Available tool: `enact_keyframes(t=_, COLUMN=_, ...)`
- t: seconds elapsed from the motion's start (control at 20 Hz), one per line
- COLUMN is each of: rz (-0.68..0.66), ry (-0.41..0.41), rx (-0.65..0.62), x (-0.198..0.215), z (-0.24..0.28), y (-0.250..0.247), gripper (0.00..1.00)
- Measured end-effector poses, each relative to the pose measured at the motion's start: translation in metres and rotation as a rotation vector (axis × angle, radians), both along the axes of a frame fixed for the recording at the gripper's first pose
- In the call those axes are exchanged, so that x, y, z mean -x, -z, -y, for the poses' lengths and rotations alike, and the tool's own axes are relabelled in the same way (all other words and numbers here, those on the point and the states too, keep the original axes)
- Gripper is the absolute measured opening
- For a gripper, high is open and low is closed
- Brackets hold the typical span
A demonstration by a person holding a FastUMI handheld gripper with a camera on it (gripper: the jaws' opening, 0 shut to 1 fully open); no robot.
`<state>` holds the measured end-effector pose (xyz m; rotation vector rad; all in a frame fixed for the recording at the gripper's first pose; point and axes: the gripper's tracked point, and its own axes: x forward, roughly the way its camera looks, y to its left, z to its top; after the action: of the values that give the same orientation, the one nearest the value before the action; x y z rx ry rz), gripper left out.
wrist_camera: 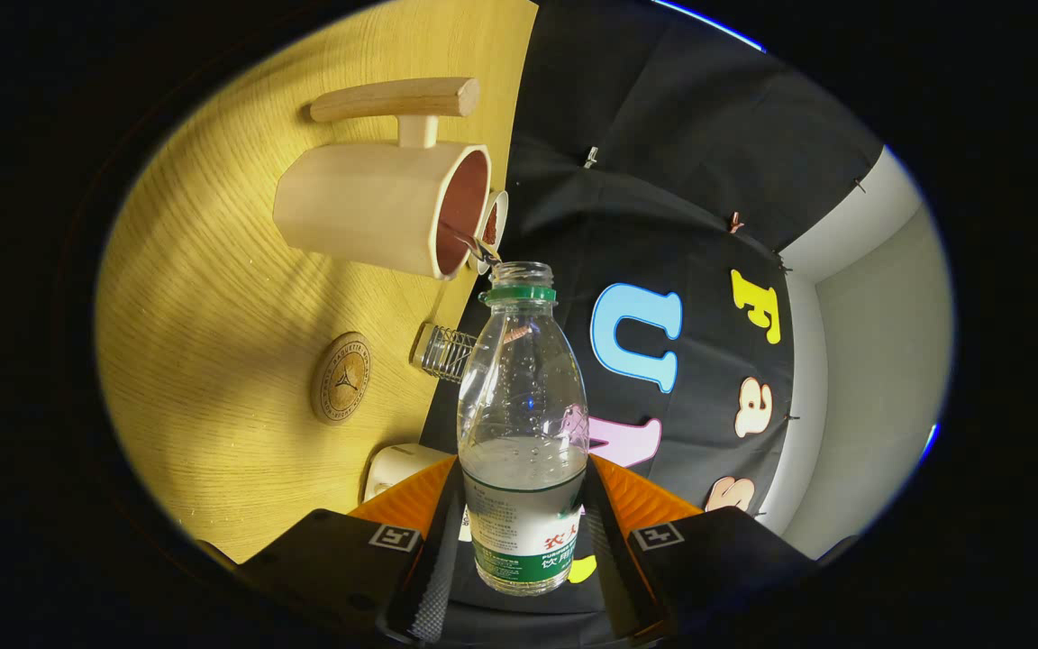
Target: Take the bottle from table, then pour the juice into the cup, finally place the bottle on the coaster
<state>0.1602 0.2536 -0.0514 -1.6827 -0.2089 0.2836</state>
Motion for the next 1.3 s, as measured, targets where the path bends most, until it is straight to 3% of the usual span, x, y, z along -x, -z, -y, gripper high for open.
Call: enact_keyframes(t=1.3, rz=0.085, ry=-0.053, rx=0.171, x=-0.003, z=-0.009, y=-0.016, gripper=0.70)
